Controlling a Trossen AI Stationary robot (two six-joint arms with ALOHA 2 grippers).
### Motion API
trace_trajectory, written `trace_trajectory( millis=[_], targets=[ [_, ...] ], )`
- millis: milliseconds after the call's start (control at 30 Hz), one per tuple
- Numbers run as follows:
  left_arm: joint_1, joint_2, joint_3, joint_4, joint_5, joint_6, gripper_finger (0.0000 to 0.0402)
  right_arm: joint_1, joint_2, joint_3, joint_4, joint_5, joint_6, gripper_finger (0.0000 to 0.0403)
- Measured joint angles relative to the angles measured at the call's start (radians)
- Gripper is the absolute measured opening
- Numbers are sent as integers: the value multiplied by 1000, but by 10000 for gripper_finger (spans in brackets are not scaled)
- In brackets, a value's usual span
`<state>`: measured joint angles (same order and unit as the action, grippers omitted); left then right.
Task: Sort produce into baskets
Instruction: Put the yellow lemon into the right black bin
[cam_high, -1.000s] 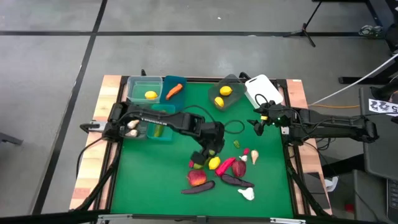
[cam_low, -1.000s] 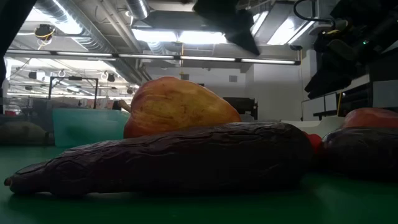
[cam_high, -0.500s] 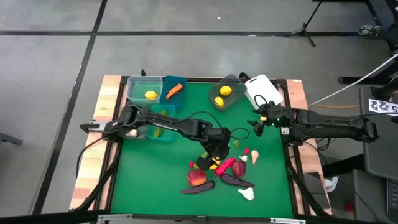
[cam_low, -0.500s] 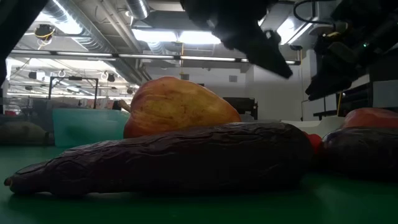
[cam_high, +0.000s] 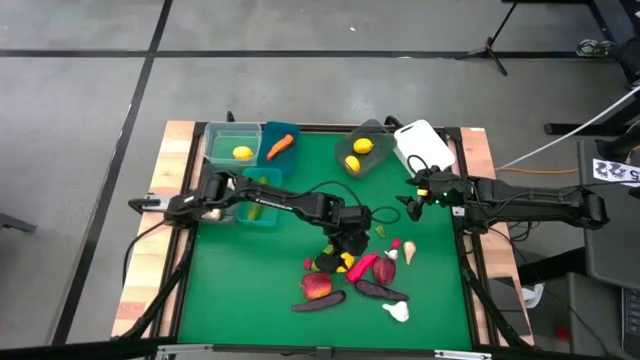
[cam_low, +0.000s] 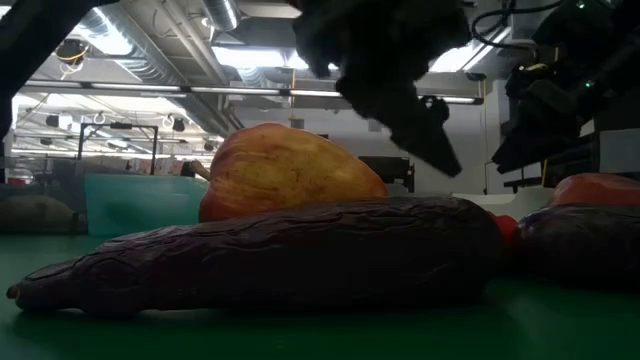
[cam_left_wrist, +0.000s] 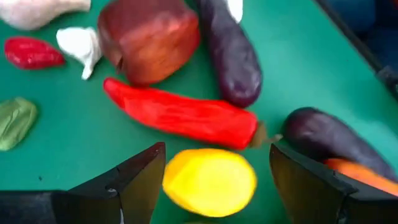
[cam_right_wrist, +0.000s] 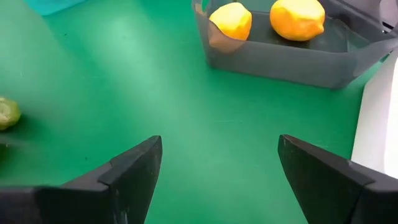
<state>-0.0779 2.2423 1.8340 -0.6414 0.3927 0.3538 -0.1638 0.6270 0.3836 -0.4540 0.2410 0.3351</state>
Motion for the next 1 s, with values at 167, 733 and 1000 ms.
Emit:
trace_trajectory(
  millis=[167,733,1000],
  targets=[
    [9,16,-69,62,-11,8,281,0,0,0,-2,-29,1,319],
    [-20,18,-201,187,-26,-15,281,0,0,0,-6,-34,1,319],
    [-18,18,-201,202,-37,-15,241,0,0,0,-6,-33,1,319]
  ],
)
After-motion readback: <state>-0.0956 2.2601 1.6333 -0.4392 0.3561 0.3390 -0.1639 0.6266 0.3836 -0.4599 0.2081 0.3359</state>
